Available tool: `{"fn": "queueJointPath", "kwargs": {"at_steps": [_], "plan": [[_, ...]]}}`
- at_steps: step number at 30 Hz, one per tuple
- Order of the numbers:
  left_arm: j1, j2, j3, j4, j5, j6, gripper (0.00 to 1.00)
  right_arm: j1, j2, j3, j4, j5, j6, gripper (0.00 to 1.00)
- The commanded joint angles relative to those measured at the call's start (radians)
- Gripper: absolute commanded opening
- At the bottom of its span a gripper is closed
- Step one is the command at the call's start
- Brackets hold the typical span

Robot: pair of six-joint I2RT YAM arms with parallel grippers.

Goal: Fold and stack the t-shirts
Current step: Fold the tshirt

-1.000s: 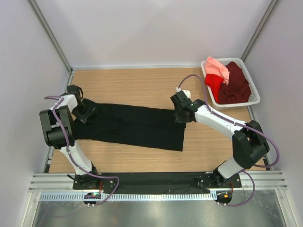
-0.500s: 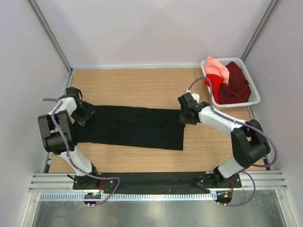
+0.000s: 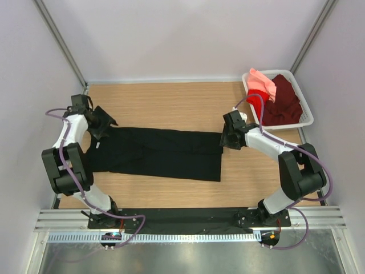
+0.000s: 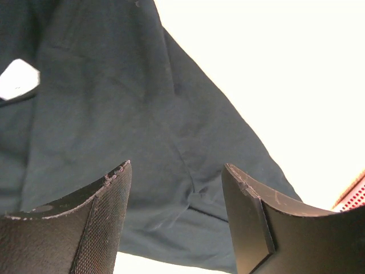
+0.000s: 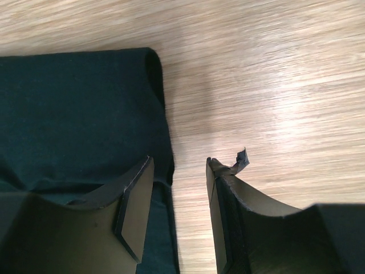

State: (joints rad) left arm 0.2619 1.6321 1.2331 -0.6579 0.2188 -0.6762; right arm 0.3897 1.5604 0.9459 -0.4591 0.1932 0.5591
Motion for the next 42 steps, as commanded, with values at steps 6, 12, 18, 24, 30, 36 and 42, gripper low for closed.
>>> {"fn": "queueJointPath", "kwargs": {"at_steps": [6, 12, 18, 24, 30, 36, 42], "plan": [[0.003, 0.21, -0.001, 0.069, 0.065, -0.005, 0.65, 0.005, -0.036, -0.036, 0.099, -0.058, 0.073, 0.47], [0.016, 0.278, 0.011, 0.067, 0.044, -0.022, 0.65, 0.003, -0.03, -0.084, 0.117, -0.052, 0.087, 0.45], [0.016, 0.281, 0.003, 0.072, 0.021, -0.023, 0.66, 0.003, -0.026, -0.108, 0.175, -0.075, 0.087, 0.4], [0.016, 0.285, 0.0, 0.064, 0.008, -0.02, 0.66, 0.0, 0.001, -0.072, 0.169, -0.049, 0.076, 0.1], [0.016, 0.276, 0.02, 0.043, -0.019, -0.006, 0.66, 0.0, -0.048, -0.039, 0.157, -0.04, -0.008, 0.35], [0.017, 0.291, 0.043, 0.034, -0.015, -0.003, 0.67, -0.038, -0.04, -0.006, 0.209, -0.135, -0.14, 0.52], [0.016, 0.281, 0.039, 0.049, -0.055, -0.013, 0.67, -0.098, 0.056, 0.007, 0.304, -0.23, -0.235, 0.56]]}}
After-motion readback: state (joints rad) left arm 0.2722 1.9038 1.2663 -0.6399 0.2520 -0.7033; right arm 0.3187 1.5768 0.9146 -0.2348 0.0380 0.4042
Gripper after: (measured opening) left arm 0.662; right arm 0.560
